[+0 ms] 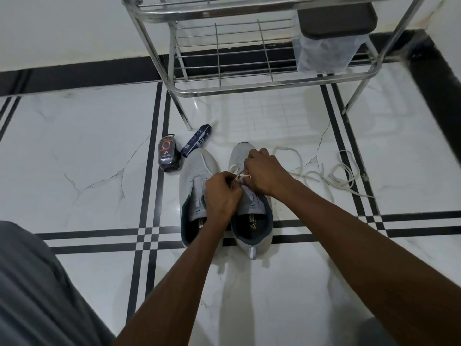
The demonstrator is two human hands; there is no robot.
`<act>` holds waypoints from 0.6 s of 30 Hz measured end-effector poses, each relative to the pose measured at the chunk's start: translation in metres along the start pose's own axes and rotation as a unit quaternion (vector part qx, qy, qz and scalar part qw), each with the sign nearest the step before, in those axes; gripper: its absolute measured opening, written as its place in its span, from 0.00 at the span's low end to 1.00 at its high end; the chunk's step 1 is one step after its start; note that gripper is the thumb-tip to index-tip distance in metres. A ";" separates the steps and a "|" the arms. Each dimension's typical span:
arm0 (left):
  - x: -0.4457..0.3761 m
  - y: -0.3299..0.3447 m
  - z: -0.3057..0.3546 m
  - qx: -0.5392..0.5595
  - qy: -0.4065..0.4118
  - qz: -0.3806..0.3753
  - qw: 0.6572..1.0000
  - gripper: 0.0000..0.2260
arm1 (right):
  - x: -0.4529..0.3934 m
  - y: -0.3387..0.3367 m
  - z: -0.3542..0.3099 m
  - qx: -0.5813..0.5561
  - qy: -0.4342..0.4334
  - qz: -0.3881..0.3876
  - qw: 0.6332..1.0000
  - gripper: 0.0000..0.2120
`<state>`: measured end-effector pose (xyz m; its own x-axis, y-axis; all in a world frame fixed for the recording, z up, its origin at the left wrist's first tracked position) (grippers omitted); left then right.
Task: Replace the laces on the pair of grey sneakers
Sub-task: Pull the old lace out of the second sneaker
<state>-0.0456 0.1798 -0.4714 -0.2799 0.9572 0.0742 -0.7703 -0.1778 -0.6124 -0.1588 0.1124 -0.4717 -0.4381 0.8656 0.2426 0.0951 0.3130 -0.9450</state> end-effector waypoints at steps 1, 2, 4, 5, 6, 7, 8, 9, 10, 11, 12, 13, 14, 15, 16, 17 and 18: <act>0.000 0.000 0.000 -0.002 0.001 0.000 1.000 0.08 | 0.001 -0.002 -0.001 -0.004 0.000 0.003 1.000 0.13; 0.001 -0.001 0.001 -0.002 0.003 0.001 1.000 0.08 | 0.002 -0.003 -0.003 -0.017 -0.002 0.004 1.000 0.10; 0.001 -0.001 0.003 0.001 0.005 0.000 1.000 0.08 | 0.004 -0.008 0.001 -0.073 0.019 0.034 0.997 0.05; 0.000 -0.001 0.003 0.004 0.004 0.000 1.000 0.08 | 0.004 -0.016 0.012 -0.106 0.062 0.082 0.989 0.03; -0.001 -0.001 0.004 0.006 0.001 -0.001 1.000 0.09 | 0.007 -0.029 0.029 -0.140 0.125 0.155 0.970 0.03; -0.002 -0.001 0.004 0.007 -0.001 -0.002 1.000 0.09 | 0.014 -0.042 0.050 -0.171 0.197 0.234 0.937 0.04; -0.002 0.000 0.004 0.006 -0.001 -0.003 1.000 0.09 | 0.022 -0.051 0.070 -0.198 0.255 0.290 0.901 0.04; -0.001 0.000 0.004 0.003 -0.001 -0.003 1.000 0.08 | 0.028 -0.055 0.084 -0.216 0.283 0.318 0.879 0.05; 0.000 0.000 0.003 0.000 -0.002 -0.003 1.000 0.08 | 0.028 -0.055 0.089 -0.230 0.280 0.315 0.877 0.07; 0.002 0.000 0.001 -0.002 -0.002 -0.004 1.000 0.08 | 0.024 -0.052 0.086 -0.244 0.250 0.282 0.894 0.11; 0.003 0.001 0.000 -0.001 -0.001 -0.005 1.000 0.07 | 0.017 -0.045 0.076 -0.250 0.208 0.230 0.917 0.15; 0.004 0.002 0.000 0.001 0.001 -0.004 1.000 0.08 | 0.010 -0.036 0.062 -0.238 0.167 0.170 0.942 0.16; 0.003 0.002 0.001 0.004 0.002 -0.001 1.000 0.08 | 0.005 -0.025 0.046 -0.210 0.130 0.114 0.962 0.16; 0.002 0.002 0.002 0.004 0.002 0.000 1.000 0.08 | 0.002 -0.016 0.030 -0.172 0.106 0.062 0.977 0.15; 0.001 0.002 0.004 0.003 0.003 0.000 1.000 0.08 | 0.001 -0.008 0.019 -0.125 0.094 0.027 0.987 0.13; 0.000 0.002 0.005 0.002 0.005 0.000 1.000 0.08 | 0.000 -0.005 0.010 -0.076 0.081 0.020 0.994 0.12; -0.001 0.002 0.005 0.000 0.008 0.001 1.000 0.07 | 0.000 -0.005 0.004 -0.032 0.068 0.028 0.997 0.10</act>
<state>-0.0497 0.1771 -0.4683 -0.2725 0.9602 0.0607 -0.7692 -0.1795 -0.6133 -0.1627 0.1091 -0.4680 -0.3059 0.9262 0.2206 0.1746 0.2823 -0.9433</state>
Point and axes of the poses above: each hand's wrist, its own x-axis away from the middle knuckle, its own y-axis out of the palm, z = x × y, the point moved 7 cm from there along -x, towards the middle knuckle, and after that the axes turned 2 degrees about y, right-handed, at the moved point
